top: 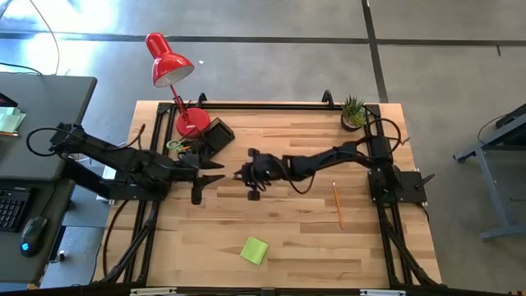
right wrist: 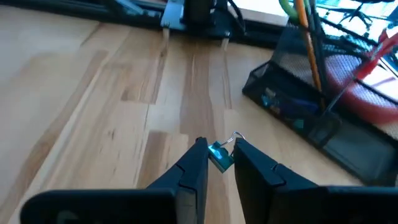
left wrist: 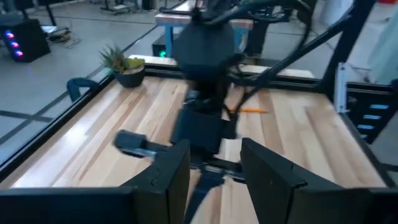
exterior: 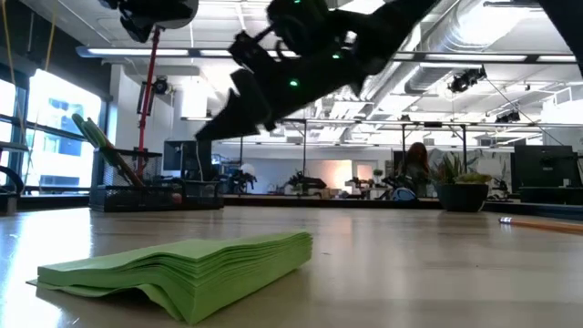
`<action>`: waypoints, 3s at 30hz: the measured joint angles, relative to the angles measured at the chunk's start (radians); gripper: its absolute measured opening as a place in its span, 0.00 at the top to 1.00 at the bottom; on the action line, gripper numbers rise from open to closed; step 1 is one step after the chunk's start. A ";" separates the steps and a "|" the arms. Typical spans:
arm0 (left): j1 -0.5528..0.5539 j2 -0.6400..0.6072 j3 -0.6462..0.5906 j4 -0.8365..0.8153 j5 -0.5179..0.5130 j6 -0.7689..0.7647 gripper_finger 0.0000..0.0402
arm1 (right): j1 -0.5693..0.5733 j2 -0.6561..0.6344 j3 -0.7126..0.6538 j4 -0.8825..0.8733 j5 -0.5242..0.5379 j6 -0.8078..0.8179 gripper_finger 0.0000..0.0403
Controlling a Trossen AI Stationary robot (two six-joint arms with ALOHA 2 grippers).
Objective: Pick and place office supplies into organizer
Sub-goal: Put the blue binder clip into the desk organizer, then put the yellow pencil into the desk organizer
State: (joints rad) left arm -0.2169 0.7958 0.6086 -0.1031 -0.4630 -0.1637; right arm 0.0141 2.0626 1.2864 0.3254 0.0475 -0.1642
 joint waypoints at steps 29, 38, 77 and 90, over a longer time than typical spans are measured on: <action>0.000 -0.185 0.000 -0.193 0.002 -0.024 0.68 | -0.163 0.541 0.870 -0.285 -0.167 -0.036 0.85; 0.000 -0.185 0.000 -0.186 0.002 -0.025 0.68 | -0.210 0.548 0.871 -0.283 -0.162 -0.017 0.79; 0.001 -0.096 0.000 -0.234 0.040 -0.105 0.68 | 0.126 -0.058 0.204 -1.354 0.104 0.423 0.52; 0.001 -0.095 0.000 -0.184 0.036 -0.103 0.68 | 0.170 -0.623 -0.531 -1.185 0.011 1.163 0.52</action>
State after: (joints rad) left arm -0.2161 0.7010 0.6090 -0.2872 -0.4267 -0.2668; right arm 0.1841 1.4397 0.7550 -0.8594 0.0582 0.9983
